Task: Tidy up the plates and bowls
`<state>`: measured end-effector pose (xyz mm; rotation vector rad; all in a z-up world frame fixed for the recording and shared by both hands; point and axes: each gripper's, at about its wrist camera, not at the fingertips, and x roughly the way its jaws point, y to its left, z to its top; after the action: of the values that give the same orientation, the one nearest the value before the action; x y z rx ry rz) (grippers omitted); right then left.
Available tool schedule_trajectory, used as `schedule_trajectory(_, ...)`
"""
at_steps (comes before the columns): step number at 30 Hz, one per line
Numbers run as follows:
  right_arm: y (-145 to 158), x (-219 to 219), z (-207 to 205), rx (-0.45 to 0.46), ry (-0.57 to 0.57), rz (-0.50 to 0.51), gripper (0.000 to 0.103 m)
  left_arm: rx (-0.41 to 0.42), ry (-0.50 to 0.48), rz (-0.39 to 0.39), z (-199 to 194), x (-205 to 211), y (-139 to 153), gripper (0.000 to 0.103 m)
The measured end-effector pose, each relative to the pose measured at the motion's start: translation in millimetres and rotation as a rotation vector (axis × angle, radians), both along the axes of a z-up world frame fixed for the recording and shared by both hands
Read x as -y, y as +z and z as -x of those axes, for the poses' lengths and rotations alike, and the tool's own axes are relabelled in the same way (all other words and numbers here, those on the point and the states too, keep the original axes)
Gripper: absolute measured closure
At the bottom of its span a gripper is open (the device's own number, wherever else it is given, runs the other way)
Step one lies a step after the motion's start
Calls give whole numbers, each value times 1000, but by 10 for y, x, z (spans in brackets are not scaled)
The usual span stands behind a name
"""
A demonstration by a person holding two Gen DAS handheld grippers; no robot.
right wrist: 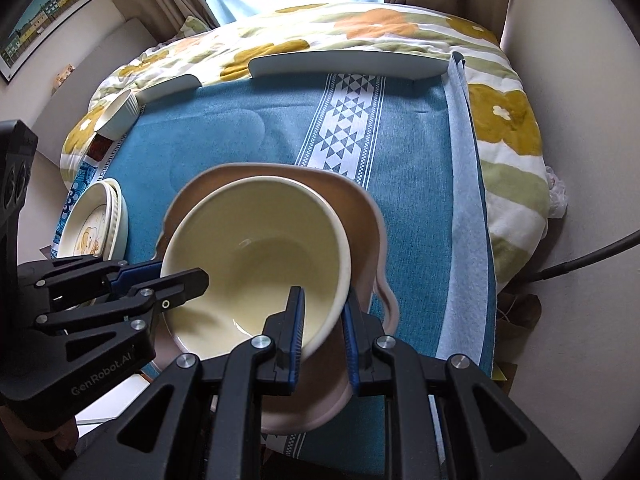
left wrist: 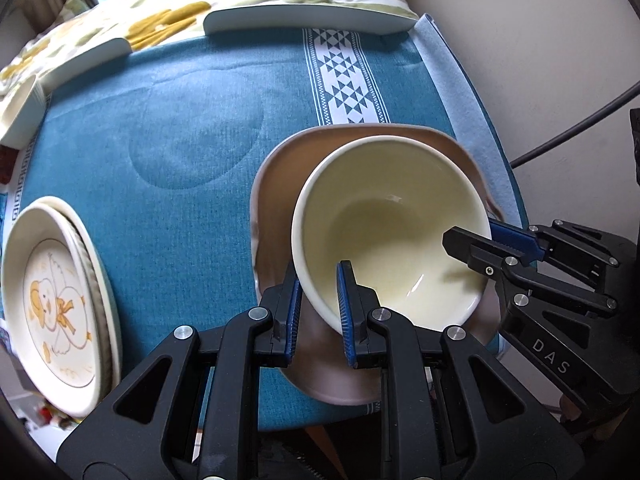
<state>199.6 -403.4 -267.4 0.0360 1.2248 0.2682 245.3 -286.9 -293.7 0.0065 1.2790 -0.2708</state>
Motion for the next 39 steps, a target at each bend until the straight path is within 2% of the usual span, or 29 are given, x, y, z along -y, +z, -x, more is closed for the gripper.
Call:
schedule_trajectory(12,34,8,-9,-17,7,10,86,46,-14,-37,22,8,94,88)
schedule_trajectory(21,213,40,29,26,-12,18,86,95,-20,-30,78,-14,289,88)
schedule_trajectory(24,349,49,35,44,-17,11,86,119,-7,-12,96,-67,425,88)
schedule_trajectory(28,616,-16,20,89,3,-28,86,184,33,9,117,-238,743,88)
schedule_trajectory(33,953,-210,-92,170,49,-82,85,272,148,19,123,-727,1166,87)
schedule_trajectory(35,1061,-345,-149,202,67,-98,66,284,209,33,119,-1000,1301,87)
schedule_trajectory(36,1107,-421,-179,219,79,-111,39,292,240,34,121,-1144,1367,85)
schedule_trajectory(37,1144,-485,-197,234,91,-128,20,300,264,39,124,-1270,1418,81)
schedule_trajectory(38,1175,-564,-225,247,102,-145,17,306,287,43,128,-1398,1460,63)
schedule_trajectory(39,1200,-648,-259,254,112,-159,17,314,318,47,132,-1548,1502,25)
